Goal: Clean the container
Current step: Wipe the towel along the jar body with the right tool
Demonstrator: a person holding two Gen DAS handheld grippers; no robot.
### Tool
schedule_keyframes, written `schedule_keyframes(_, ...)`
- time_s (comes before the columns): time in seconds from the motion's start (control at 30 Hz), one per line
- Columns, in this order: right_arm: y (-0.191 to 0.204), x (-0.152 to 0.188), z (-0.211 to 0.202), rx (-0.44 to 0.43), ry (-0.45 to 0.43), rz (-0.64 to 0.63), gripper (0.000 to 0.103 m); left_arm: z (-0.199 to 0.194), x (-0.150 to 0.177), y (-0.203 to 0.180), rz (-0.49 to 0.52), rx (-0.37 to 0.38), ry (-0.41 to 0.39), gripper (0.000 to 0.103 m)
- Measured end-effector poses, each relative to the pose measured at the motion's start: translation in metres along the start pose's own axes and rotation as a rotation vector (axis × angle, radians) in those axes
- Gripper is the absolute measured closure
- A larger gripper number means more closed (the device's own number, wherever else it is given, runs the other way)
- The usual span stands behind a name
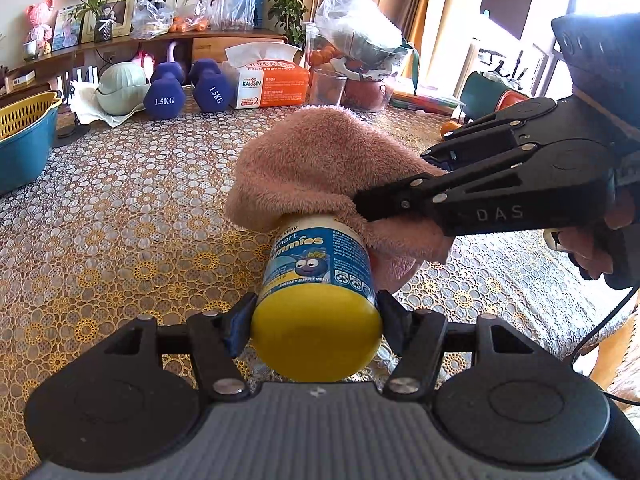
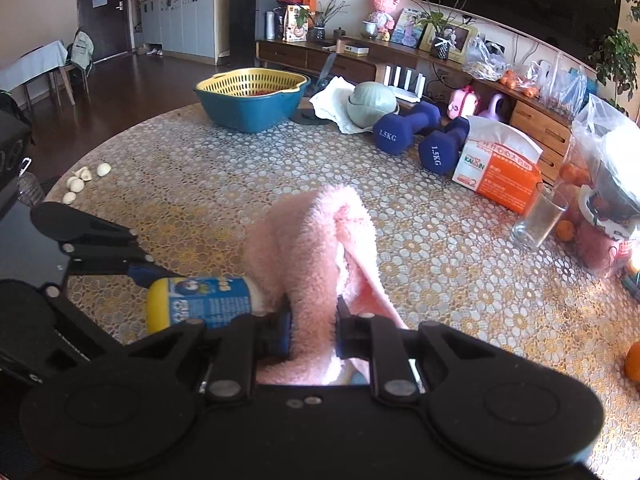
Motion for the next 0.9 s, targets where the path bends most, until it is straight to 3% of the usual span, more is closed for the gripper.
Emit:
schedule_keyframes(0.13, -0.011, 0.004, 0.002, -0.036, -0.018, 0.068, 0.085, 0.002, 0.007, 0.004, -0.002, 0.0, 0.014, 0.04)
schedule_keyframes(0.27, -0.016, 0.017, 0.012, -0.02, 0.019, 0.102, 0.087, 0.002, 0.014, 0.005, 0.002, -0.005, 0.019, 0.04)
schedule_keyframes(0.53, -0.004, 0.019, 0.005, 0.023, 0.016, 0.06, 0.087, 0.001, 0.015, 0.002, 0.035, -0.039, 0.002, 0.036)
schedule_keyframes(0.63, 0.0, 0.018, -0.005, 0.024, 0.001, 0.056, 0.087, -0.003, 0.017, -0.003, 0.101, -0.114, -0.03, 0.028)
schedule_keyframes(0.9, 0.012, 0.017, -0.013, 0.023, -0.013, 0.04, 0.087, -0.026, 0.027, -0.025, 0.322, -0.24, -0.165, 0.024)
Point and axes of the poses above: each gripper's, at about its wrist camera, not at the fingertips, and z roughly the way its jaws point, y to its left, x to its underside, the point moved 4 cm from there along z, roughly the way its jaws point, and after that the axes turned 15 degrees about -x, right-handed, at the moved point
